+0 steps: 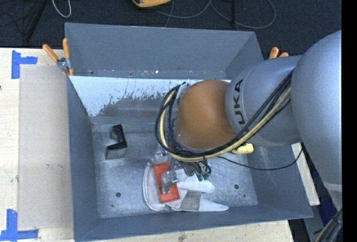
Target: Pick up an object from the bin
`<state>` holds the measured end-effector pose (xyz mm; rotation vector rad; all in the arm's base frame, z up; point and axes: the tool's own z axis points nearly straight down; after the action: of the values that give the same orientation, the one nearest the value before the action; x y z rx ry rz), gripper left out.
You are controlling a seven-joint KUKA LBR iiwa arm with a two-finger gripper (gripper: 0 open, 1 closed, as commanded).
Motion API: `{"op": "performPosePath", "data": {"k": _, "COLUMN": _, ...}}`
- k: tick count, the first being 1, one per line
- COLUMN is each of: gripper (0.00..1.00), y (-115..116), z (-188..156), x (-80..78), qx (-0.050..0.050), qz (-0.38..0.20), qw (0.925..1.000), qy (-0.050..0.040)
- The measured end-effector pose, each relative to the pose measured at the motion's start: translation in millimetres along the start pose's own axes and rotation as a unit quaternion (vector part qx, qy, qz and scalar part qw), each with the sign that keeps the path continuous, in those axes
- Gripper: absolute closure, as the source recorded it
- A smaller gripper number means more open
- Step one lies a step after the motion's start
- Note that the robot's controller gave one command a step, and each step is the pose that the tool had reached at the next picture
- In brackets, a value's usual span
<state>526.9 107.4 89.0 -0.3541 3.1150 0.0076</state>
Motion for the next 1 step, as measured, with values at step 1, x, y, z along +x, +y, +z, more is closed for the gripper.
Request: {"op": "performPosePath", "data": {"k": 1, "gripper": 1.00, "y": 0.0, "z": 0.0, "x": 0.0, "qx": 0.000, "qz": 0.000, "qw": 1.0000, "qy": 0.0000}}
